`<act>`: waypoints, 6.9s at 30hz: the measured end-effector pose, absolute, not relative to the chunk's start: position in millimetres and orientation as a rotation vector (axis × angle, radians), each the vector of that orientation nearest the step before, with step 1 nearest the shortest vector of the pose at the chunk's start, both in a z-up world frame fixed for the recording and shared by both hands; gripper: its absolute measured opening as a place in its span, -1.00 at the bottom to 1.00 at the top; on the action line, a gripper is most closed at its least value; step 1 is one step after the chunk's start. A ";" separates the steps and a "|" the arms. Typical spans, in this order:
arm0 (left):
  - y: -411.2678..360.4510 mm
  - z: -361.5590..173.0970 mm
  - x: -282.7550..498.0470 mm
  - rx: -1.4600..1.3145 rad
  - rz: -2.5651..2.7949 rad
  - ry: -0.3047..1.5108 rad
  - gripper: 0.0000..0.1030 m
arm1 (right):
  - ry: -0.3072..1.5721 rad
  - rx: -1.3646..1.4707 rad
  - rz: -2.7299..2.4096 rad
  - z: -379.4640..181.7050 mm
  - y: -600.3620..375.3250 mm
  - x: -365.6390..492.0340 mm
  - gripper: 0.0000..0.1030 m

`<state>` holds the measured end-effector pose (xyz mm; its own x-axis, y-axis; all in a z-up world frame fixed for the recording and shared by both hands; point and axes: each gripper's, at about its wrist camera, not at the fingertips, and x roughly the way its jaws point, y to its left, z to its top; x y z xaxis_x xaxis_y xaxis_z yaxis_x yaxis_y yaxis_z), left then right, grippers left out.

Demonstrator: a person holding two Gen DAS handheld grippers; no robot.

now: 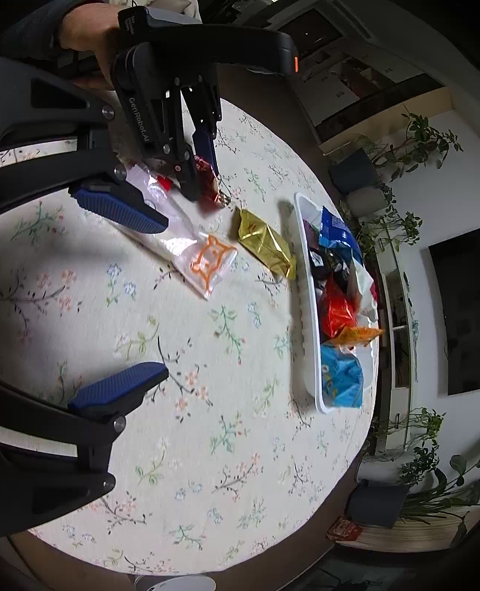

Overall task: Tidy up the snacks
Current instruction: 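Grasp the red-white patterned candy with the left tool while the right tool grasps the clear orange-print packet, then carry both packets over the white tray and open both tools to drop them, then withdraw both tools from the tray toward the remaining packets, then grasp the white-red fruit packet with the left tool while the right tool grasps the gold wrapper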

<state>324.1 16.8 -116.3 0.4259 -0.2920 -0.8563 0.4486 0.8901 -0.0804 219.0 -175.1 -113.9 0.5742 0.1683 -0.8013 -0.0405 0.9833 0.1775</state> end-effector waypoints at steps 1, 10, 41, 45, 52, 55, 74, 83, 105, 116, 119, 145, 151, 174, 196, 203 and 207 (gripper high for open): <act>18.3 -116.0 324.0 0.156 -0.473 1.035 -0.43 | 0.954 0.145 0.127 -114.5 -171.3 220.1 0.47; 40.9 -110.2 320.9 0.037 -0.465 1.027 -0.45 | 1.002 0.194 0.109 -126.9 -149.8 230.9 0.47; 41.7 -115.1 318.7 0.021 -0.483 1.045 -0.45 | 1.043 -0.044 0.082 -136.5 -130.7 235.2 -0.44; 39.9 -115.2 318.8 0.025 -0.488 1.044 -0.45 | 1.034 -0.016 0.081 -134.5 -142.5 229.3 -0.52; 38.7 -114.4 317.5 0.020 -0.499 1.039 -0.45 | 1.001 0.024 0.079 -126.9 -157.9 217.2 -0.54; 37.9 -113.2 316.3 0.018 -0.504 1.033 -0.45 | 0.982 0.046 0.077 -120.4 -165.5 210.2 -0.54; 71.2 -26.6 365.0 -0.137 -0.456 0.838 -0.45 | 0.802 0.161 0.035 -27.3 -251.9 244.9 -0.54; 34.3 9.7 454.3 -0.084 -0.450 0.815 -0.45 | 0.765 0.190 0.068 18.5 -269.7 356.4 -0.54; -15.1 -74.4 551.9 -0.072 -0.411 0.934 -0.43 | 0.968 0.084 0.032 -83.0 -246.2 486.0 -0.54; -30.1 -75.5 552.0 -0.033 -0.407 0.916 0.14 | 1.014 0.015 0.030 -97.8 -231.8 495.9 -0.46; -33.6 -72.9 551.6 -0.021 -0.403 0.907 0.15 | 1.013 0.011 0.029 -100.8 -234.1 495.0 -0.39; 17.4 -63.1 318.6 0.127 -0.342 0.919 0.99 | 0.759 0.169 0.065 -27.2 -255.2 334.6 0.81; 21.4 -105.9 261.3 0.075 -0.290 1.015 0.99 | 0.810 0.169 0.073 -47.7 -233.1 271.0 0.81; 9.0 -126.2 267.4 0.116 -0.302 1.018 0.75 | 0.869 0.140 0.090 -85.5 -195.9 210.2 0.81; 34.0 -121.0 264.2 0.025 -0.336 0.965 -0.30 | 0.924 0.095 0.093 -101.6 -158.0 249.6 0.76; 45.4 -121.8 263.4 -0.054 -0.342 0.964 -0.30 | 0.956 0.161 0.087 -109.4 -144.4 295.6 0.75; 46.9 -121.7 263.0 -0.080 -0.347 0.964 -0.30 | 0.990 0.178 0.069 -117.9 -134.8 326.2 0.66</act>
